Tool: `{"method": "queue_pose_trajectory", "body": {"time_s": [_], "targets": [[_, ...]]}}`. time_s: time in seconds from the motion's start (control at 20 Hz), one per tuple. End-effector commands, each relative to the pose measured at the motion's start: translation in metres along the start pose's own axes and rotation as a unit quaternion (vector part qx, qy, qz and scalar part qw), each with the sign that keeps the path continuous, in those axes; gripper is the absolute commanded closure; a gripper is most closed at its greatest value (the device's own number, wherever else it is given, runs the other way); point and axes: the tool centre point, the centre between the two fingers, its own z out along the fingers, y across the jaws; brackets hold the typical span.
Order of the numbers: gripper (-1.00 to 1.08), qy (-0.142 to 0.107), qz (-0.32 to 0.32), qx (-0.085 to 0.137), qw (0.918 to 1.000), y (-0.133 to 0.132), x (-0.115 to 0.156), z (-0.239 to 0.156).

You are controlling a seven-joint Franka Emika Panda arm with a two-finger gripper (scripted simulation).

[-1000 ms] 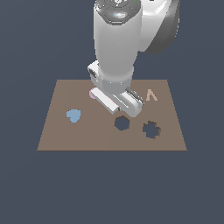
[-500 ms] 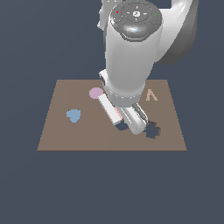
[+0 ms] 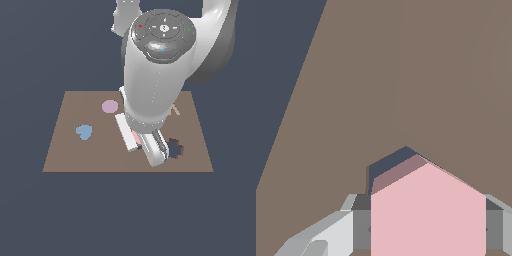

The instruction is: Insert a designated object into the corresponding slot on a board.

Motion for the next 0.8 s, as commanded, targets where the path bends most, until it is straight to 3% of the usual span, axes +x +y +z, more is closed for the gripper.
{"method": "queue_pose_trajectory", "body": {"time_s": [0.0, 0.65, 0.7, 0.75], "targets": [[1.08, 0.0, 0.01, 0.0, 0.9999, -0.004, 0.001, 0.0], [1.08, 0.0, 0.017, 0.0, 0.9999, -0.006, 0.003, 0.01], [-0.92, 0.0, 0.017, 0.0, 0.9999, -0.006, 0.003, 0.01], [-0.92, 0.0, 0.017, 0.0, 0.9999, -0.006, 0.003, 0.01]]}}
